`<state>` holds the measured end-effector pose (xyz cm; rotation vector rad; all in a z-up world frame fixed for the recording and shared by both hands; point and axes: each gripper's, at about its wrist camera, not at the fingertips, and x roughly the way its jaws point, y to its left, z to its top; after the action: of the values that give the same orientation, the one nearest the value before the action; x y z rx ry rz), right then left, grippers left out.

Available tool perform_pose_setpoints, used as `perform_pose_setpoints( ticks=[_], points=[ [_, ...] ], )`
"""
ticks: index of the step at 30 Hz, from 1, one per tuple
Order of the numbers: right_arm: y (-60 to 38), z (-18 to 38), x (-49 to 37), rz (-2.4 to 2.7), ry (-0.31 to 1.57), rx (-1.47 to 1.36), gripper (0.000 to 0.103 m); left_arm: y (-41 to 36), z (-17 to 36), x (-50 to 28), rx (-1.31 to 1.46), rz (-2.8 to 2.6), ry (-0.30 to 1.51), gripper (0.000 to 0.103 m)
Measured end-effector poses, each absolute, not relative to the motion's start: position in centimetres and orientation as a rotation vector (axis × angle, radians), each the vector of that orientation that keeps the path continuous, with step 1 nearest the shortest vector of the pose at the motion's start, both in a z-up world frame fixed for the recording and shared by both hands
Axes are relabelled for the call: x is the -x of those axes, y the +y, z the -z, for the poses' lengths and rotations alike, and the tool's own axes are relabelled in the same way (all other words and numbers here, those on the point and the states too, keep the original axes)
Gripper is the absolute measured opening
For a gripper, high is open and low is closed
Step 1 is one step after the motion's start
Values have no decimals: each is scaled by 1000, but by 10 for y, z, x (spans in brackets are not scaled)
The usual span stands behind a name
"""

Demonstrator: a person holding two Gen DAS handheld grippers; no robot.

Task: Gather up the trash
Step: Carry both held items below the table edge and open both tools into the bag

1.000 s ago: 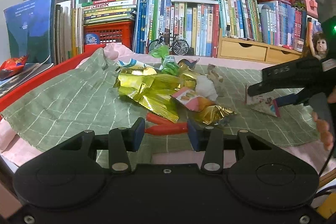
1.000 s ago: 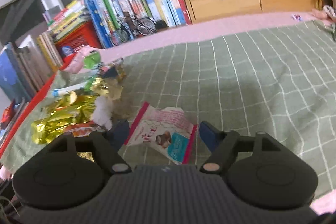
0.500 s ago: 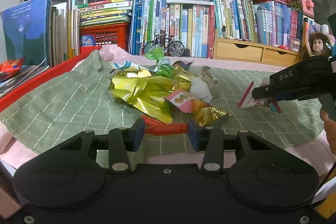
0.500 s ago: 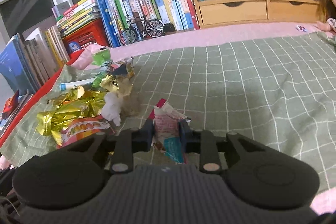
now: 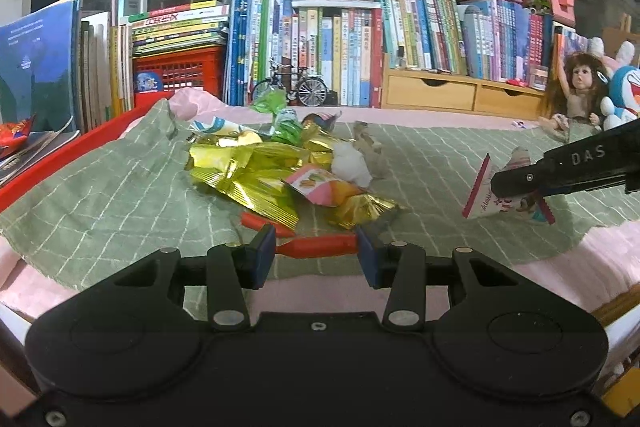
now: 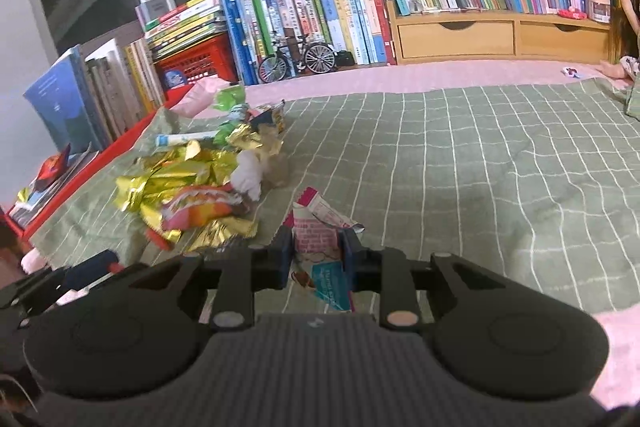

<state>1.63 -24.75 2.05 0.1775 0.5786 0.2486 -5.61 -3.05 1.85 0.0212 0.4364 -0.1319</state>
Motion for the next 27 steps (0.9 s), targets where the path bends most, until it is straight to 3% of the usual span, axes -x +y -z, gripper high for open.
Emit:
perform_pose_setpoints(
  ticks=[27],
  points=[
    [-249, -3, 92, -325, 648, -119, 30, -51, -9, 139, -90, 291, 502, 42]
  ],
)
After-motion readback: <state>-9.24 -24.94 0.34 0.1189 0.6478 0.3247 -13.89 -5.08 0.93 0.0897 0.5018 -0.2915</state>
